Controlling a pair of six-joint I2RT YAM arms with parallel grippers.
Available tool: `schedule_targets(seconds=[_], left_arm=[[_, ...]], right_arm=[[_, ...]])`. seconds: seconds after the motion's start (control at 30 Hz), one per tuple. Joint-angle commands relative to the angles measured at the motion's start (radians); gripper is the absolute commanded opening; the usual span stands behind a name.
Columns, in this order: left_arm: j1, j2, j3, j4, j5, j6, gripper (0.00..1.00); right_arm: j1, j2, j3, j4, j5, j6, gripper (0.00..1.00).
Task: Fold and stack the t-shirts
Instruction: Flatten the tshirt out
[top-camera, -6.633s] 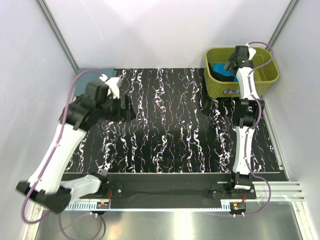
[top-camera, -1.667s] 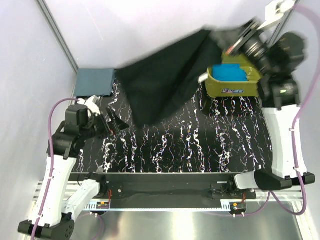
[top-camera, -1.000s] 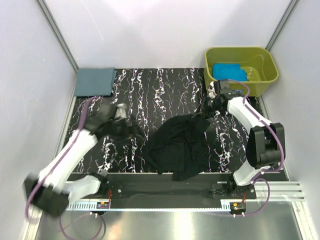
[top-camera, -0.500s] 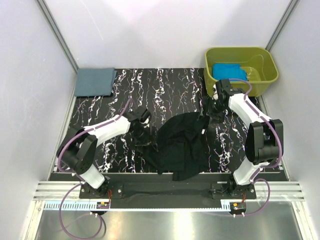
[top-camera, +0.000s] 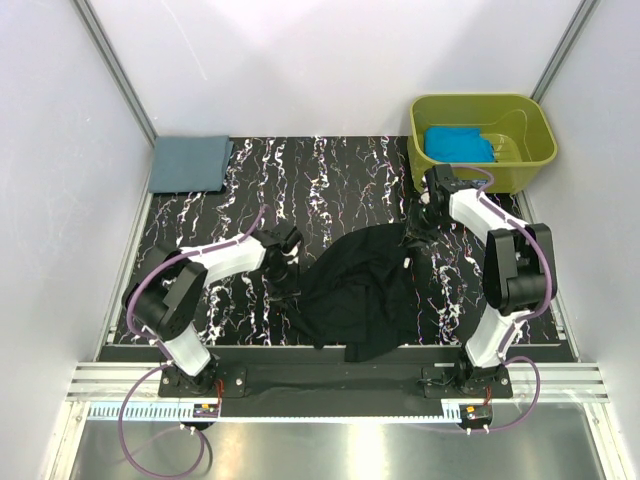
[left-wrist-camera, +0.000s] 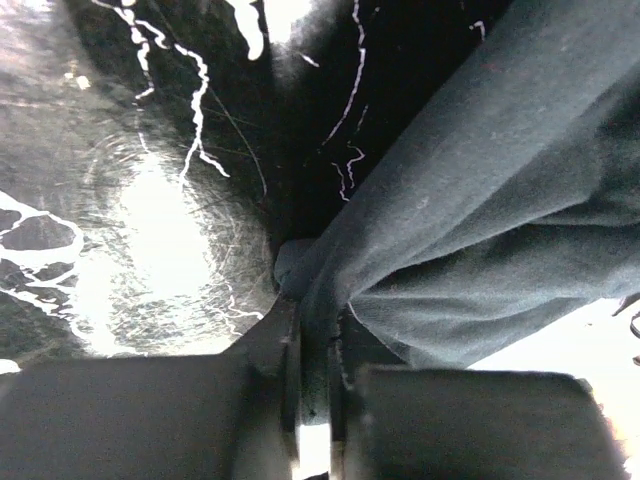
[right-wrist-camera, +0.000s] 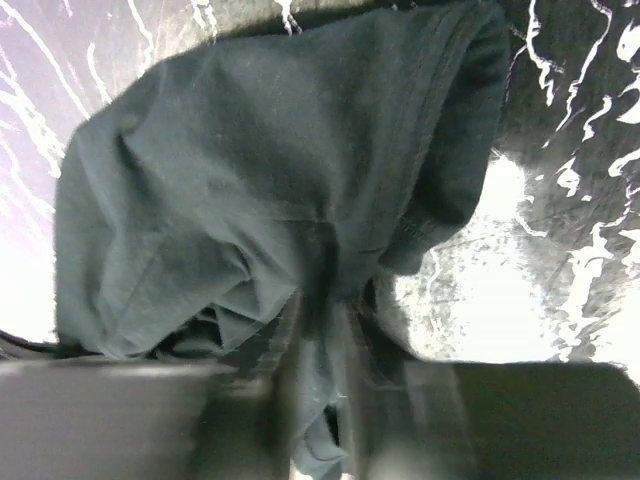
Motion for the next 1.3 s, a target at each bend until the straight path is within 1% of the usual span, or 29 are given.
schedule_targets(seconds=[0.0, 0.03, 0.07, 0.17, 0.2, 0.23, 0.27, 0.33, 0.37, 0.43, 0.53, 0.6, 0.67, 0.7, 0.77, 0.8, 0.87, 0.9, 0.93, 1.0, 1.03, 1.1, 1.17, 1.2, 1.27], left_arm=[[0.001, -0.020, 0.020, -0.014, -0.158, 0.034, 0.00], [0.004, -0.050, 0.027, -0.056, -0.185, 0.039, 0.00], [0.007, -0.070, 0.042, -0.080, -0.215, 0.046, 0.00], [0.021, -0.170, 0.082, -0.173, -0.345, 0.058, 0.00], [0.034, -0.196, 0.097, -0.198, -0.374, 0.063, 0.00], [0.042, -0.246, 0.114, -0.246, -0.426, 0.071, 0.00], [0.050, -0.270, 0.152, -0.271, -0.452, 0.083, 0.00], [0.077, -0.325, 0.198, -0.348, -0.527, 0.095, 0.00], [0.085, -0.340, 0.245, -0.373, -0.551, 0.109, 0.00], [0.108, -0.382, 0.290, -0.432, -0.609, 0.121, 0.00], [0.133, -0.426, 0.410, -0.514, -0.693, 0.132, 0.00], [0.146, -0.457, 0.456, -0.552, -0.761, 0.135, 0.00], [0.159, -0.478, 0.520, -0.601, -0.796, 0.134, 0.00], [0.168, -0.503, 0.537, -0.613, -0.821, 0.132, 0.01], [0.174, -0.529, 0.580, -0.643, -0.839, 0.125, 0.01], [0.174, -0.559, 0.588, -0.649, -0.842, 0.123, 0.02], [0.176, -0.595, 0.600, -0.660, -0.841, 0.117, 0.02], [0.176, -0.631, 0.602, -0.663, -0.838, 0.114, 0.03], [0.176, -0.650, 0.602, -0.667, -0.836, 0.112, 0.03], [0.177, -0.705, 0.597, -0.672, -0.844, 0.108, 0.05], [0.176, -0.724, 0.599, -0.673, -0.844, 0.108, 0.09], [0.176, -0.754, 0.603, -0.675, -0.833, 0.120, 0.13], [0.176, -0.764, 0.603, -0.672, -0.819, 0.138, 0.24], [0.177, -0.764, 0.596, -0.664, -0.804, 0.149, 0.26], [0.177, -0.758, 0.571, -0.658, -0.801, 0.169, 0.27]], right_arm=[[-0.002, 0.002, 0.060, 0.022, 0.021, 0.011, 0.17], [-0.004, -0.013, 0.072, 0.011, 0.043, 0.006, 0.01], [-0.004, -0.024, 0.080, 0.000, 0.063, -0.003, 0.00], [-0.007, -0.077, 0.121, -0.057, 0.165, -0.018, 0.00], [-0.007, -0.096, 0.133, -0.072, 0.240, -0.023, 0.00], [-0.009, -0.141, 0.147, -0.092, 0.274, -0.029, 0.00], [-0.009, -0.168, 0.175, -0.098, 0.355, -0.038, 0.00], [-0.012, -0.243, 0.231, -0.107, 0.418, -0.048, 0.00], [-0.013, -0.264, 0.254, -0.110, 0.463, -0.058, 0.00], [-0.018, -0.316, 0.306, -0.121, 0.485, -0.066, 0.00], [-0.018, -0.379, 0.421, -0.123, 0.494, -0.078, 0.00], [-0.018, -0.416, 0.452, -0.123, 0.483, -0.084, 0.00], [-0.018, -0.476, 0.480, -0.120, 0.485, -0.094, 0.00], [-0.018, -0.529, 0.482, -0.109, 0.482, -0.098, 0.00], [-0.018, -0.591, 0.469, -0.083, 0.474, -0.112, 0.00], [-0.018, -0.655, 0.460, -0.059, 0.474, -0.111, 0.00], [-0.018, -0.726, 0.433, -0.028, 0.457, -0.101, 0.00], [-0.018, -0.802, 0.417, 0.019, 0.449, -0.098, 0.00], [-0.019, -0.836, 0.390, 0.041, 0.445, -0.088, 0.00], [-0.016, -0.904, 0.387, 0.064, 0.477, -0.072, 0.00], [-0.018, -0.913, 0.408, 0.064, 0.492, -0.063, 0.00], [-0.018, -0.916, 0.438, 0.066, 0.501, -0.052, 0.00], [-0.019, -0.900, 0.492, 0.071, 0.485, -0.022, 0.00], [-0.018, -0.875, 0.512, 0.077, 0.477, -0.011, 0.00], [-0.018, -0.843, 0.558, 0.083, 0.442, 0.027, 0.00]])
